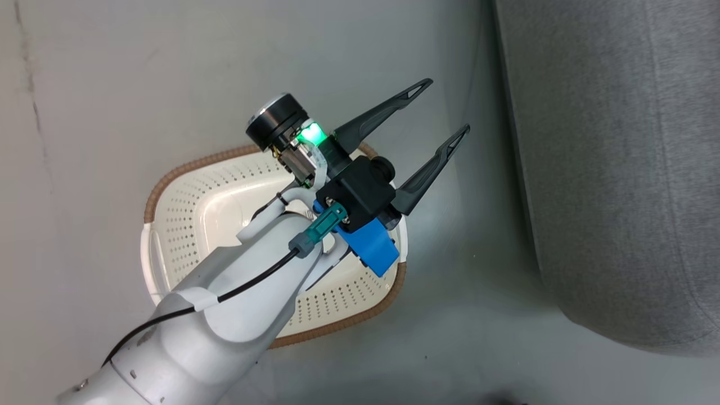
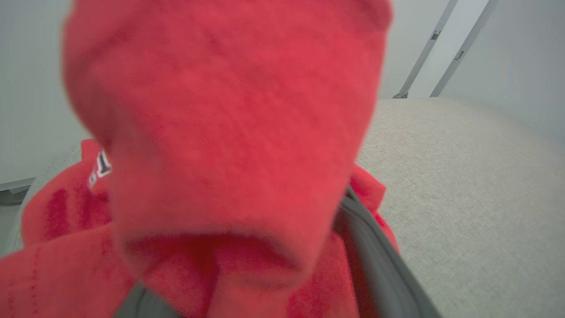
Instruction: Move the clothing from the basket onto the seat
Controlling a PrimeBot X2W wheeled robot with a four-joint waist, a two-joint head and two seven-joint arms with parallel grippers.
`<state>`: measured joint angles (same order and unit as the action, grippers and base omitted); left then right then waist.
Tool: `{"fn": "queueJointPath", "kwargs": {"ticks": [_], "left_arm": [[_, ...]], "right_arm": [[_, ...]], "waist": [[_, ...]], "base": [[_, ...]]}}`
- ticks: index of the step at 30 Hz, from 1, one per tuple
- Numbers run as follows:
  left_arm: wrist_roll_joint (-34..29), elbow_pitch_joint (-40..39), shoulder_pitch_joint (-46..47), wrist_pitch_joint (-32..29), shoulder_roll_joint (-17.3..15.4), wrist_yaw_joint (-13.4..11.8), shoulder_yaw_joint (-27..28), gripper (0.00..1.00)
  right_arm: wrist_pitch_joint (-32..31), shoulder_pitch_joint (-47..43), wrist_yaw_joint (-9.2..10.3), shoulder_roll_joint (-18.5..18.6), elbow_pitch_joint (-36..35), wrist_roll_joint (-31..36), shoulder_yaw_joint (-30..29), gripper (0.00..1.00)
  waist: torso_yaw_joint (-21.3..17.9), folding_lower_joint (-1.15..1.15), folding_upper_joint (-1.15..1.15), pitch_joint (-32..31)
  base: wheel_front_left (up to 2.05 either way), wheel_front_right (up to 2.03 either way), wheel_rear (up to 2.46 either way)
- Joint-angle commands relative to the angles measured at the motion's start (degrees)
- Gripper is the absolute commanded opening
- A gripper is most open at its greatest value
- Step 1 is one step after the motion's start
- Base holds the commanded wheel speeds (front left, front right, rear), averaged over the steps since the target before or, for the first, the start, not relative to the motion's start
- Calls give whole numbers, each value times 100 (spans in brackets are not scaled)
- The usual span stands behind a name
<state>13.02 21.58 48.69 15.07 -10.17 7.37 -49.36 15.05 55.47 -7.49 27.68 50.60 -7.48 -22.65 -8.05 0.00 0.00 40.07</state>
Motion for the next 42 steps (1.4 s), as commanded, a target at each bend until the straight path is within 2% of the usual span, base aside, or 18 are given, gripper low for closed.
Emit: {"fn": "queueJointPath", "kwargs": {"ticks": [1,8,13,19,24,32,42], "left_arm": [[14,-11,-91,15,18,-32,37,100],[99,-46,-596,16,52,-107,368,100],[126,-96,-974,15,55,-173,667,100],[154,-174,-1414,15,12,-291,1174,100],[174,-295,-1813,15,-33,-427,1709,100],[137,-495,-2510,16,-105,-636,2673,100],[47,-601,-3418,15,-68,-666,3637,100]], "right_arm": [[16,-213,-1,-76,-87,50,-40,100],[18,-1358,-1,-402,-988,163,-195,100],[18,-2101,-1,-622,-1923,174,-92,100],[19,-2759,-1,-1013,-3189,168,382,100],[19,-3086,-1,-1294,-3807,229,1019,100],[18,-3427,-1,-1647,-4013,190,1707,100],[18,-4037,-1,-2020,-3871,138,1951,100]], "waist": [[-34,0,0,-247],[-119,0,0,-999],[-96,0,0,-1428],[67,0,0,-1850],[310,0,0,-2219],[750,0,0,-2799],[1121,0,0,-3372]], "base": [[0,0,0],[0,0,0],[0,0,0],[0,0,0],[0,0,0],[0,0,0],[0,0,0]]}}
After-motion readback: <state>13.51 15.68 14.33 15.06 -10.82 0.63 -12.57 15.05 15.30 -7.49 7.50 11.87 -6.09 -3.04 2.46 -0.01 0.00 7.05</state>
